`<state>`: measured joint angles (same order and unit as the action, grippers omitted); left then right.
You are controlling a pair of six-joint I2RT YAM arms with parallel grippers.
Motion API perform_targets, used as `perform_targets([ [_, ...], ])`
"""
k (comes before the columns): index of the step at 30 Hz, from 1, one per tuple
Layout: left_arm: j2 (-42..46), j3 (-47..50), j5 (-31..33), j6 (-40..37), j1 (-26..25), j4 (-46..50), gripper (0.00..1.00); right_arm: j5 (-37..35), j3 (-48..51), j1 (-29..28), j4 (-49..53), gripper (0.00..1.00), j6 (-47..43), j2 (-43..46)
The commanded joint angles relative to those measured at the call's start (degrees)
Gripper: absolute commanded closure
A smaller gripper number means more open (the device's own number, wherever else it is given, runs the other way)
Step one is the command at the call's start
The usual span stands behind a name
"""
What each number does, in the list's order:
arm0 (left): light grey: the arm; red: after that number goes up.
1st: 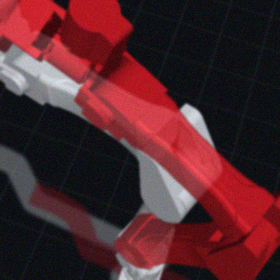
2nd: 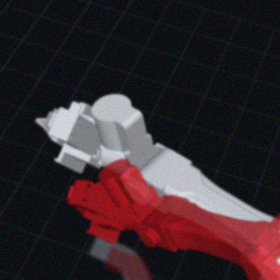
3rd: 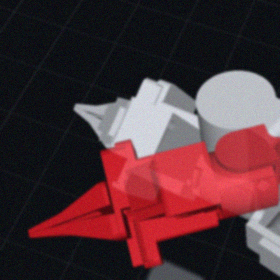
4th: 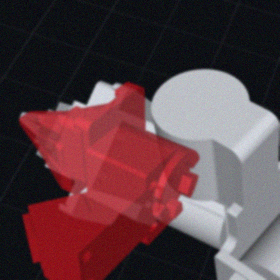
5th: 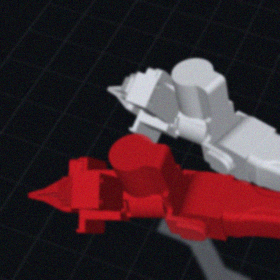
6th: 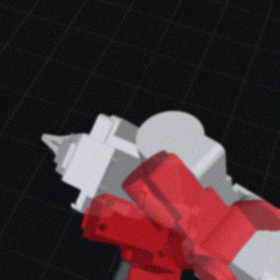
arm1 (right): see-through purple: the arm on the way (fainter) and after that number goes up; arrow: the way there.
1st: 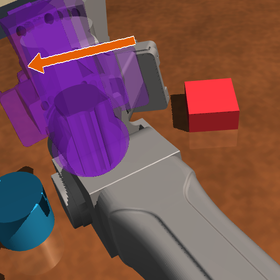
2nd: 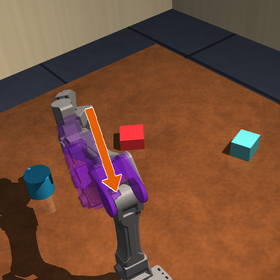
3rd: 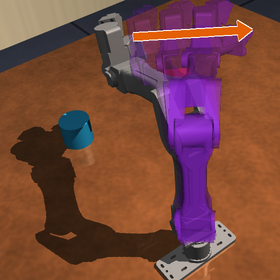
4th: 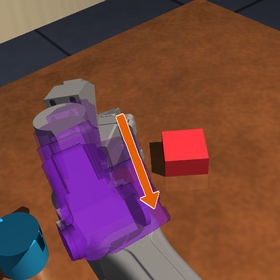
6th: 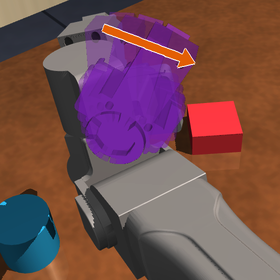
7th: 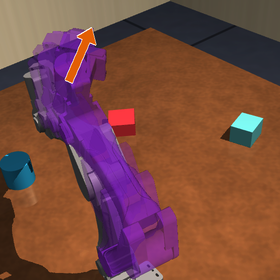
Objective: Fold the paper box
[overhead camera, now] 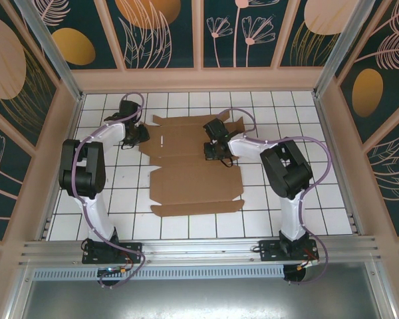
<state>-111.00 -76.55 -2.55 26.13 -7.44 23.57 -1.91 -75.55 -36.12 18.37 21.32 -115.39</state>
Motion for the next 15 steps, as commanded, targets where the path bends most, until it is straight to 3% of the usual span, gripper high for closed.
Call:
perform_targets([
  [1, -0.70, 0.61, -1.56, -0.44, 0.25, -1.60, 0.78, -2.39, -1.57, -0.62, 2.69, 0.87, -1.59, -2.99],
  [4, -0.86, 0.69, -0.14, -1.21, 0.03, -1.03, 0.88, -3.79, -1.38, -1.05, 3.12, 0.87, -1.81, -3.60],
  [9, -1.96, 0.23, 1.77, -2.21, -1.51, -0.14, 0.91, -3.65, -0.84, -1.35, 2.68, 0.87, -1.46, -3.64],
  [15, -6.06, -5.22, 7.95, -4.14, -7.22, 4.35, 0.71, -4.18, -1.40, -1.84, 3.25, 0.87, -1.55, -4.34],
])
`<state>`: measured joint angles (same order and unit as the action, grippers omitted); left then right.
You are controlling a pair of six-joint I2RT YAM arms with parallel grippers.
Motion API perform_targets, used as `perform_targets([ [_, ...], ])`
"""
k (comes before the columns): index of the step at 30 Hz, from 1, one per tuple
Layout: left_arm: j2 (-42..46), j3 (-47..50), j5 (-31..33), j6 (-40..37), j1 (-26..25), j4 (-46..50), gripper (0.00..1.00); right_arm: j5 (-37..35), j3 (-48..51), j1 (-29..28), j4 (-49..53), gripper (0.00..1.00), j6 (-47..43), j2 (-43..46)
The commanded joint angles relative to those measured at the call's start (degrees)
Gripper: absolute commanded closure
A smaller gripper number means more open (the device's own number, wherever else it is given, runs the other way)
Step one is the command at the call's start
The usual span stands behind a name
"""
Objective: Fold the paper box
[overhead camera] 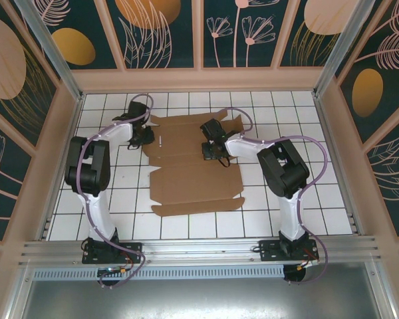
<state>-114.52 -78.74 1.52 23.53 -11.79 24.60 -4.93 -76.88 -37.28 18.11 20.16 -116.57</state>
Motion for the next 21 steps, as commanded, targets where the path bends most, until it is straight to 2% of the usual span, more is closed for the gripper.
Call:
perform_targets([
  [1, -3.41, -3.76, 4.12, -1.40, -3.63, 3.74, 0.65, -1.00, -0.15, -0.67, 3.51, 0.87, -0.39, -3.30],
  [4, -5.11, -4.70, 3.84, -0.71, -5.18, 3.96, 0.56, -0.88, -0.30, -0.77, 3.60, 0.87, -0.39, -3.55],
  [11, -7.56, -6.04, 5.47, -0.53, -7.47, 5.07, 0.52, -0.71, -0.97, -1.04, 4.22, 0.87, -0.30, -5.02],
  [21, -2.81, -8.44, 9.17, -1.48, -7.38, 8.56, 0.43, -1.16, -0.90, -1.14, 4.78, 0.87, -0.55, -6.31],
])
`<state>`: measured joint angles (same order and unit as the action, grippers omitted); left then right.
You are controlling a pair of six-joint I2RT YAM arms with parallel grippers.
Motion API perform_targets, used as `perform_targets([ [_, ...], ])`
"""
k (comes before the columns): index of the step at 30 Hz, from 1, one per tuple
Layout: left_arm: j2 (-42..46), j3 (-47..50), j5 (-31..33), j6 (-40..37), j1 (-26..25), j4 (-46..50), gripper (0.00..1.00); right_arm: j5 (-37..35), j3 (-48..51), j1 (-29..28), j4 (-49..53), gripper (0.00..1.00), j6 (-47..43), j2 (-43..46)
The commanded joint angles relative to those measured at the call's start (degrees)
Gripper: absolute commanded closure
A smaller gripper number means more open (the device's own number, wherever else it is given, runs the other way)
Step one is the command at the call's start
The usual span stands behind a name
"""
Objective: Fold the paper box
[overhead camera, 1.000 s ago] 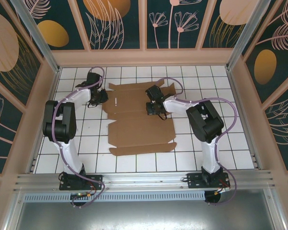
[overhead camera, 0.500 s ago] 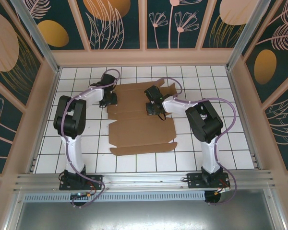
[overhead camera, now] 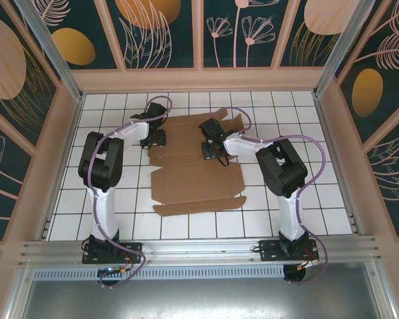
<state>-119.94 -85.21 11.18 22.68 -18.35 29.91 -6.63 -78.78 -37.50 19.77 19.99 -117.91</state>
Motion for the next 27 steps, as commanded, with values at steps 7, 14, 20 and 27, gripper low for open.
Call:
perform_targets([
  [7, 4.33, -3.23, 0.84, -1.24, -0.42, 4.96, 0.42, -0.33, 0.34, -1.00, 4.26, 0.87, -1.00, -4.88],
  [14, 5.09, -2.74, 0.35, -0.30, 1.58, 5.69, 0.43, -0.66, -0.40, -0.95, 4.92, 0.87, -1.00, -5.31],
  [20, 6.76, -1.82, -1.02, 0.17, 3.22, 5.02, 0.51, -0.37, -1.05, -1.00, 5.29, 0.87, -1.09, -6.19],
  [27, 7.02, 0.90, -9.27, 1.33, 3.24, 1.16, 0.80, -0.07, -1.46, -1.09, 5.43, 0.87, -1.00, -7.16],
])
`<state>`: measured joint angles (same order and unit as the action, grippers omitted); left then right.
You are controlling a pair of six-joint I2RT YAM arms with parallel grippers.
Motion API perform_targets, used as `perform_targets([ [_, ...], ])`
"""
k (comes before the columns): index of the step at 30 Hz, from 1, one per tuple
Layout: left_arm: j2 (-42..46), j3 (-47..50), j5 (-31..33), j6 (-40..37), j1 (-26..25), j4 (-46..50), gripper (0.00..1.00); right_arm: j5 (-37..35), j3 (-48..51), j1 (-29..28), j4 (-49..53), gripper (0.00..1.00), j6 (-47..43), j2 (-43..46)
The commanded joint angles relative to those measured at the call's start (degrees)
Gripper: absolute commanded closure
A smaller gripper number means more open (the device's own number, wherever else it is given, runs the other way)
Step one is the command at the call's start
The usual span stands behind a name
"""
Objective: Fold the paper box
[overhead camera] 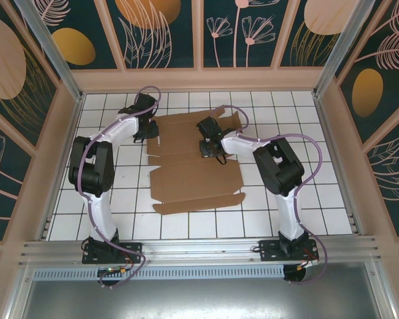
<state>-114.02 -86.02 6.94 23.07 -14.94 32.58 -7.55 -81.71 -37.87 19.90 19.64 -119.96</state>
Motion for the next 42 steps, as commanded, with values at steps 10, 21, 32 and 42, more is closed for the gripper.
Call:
perform_targets([
  [10, -1.93, 5.27, -13.17, 3.75, -0.79, -7.42, 0.62, 1.24, 1.38, -0.78, 5.50, 0.88, -0.32, -5.65],
  [21, 3.58, 7.53, -13.21, 6.12, 0.82, -9.40, 0.57, 2.67, 3.17, -0.43, 4.48, 0.88, 0.94, -3.50],
  [32, 15.44, 6.98, -12.62, 3.11, -1.59, -6.13, 0.53, -1.98, 6.06, 1.13, 0.32, 0.67, 0.05, 14.37],
  [42, 16.15, 18.85, -18.58, 8.76, -13.40, -13.22, 0.54, 5.59, -0.07, 15.00, 0.08, 0.49, -4.32, 14.73],
])
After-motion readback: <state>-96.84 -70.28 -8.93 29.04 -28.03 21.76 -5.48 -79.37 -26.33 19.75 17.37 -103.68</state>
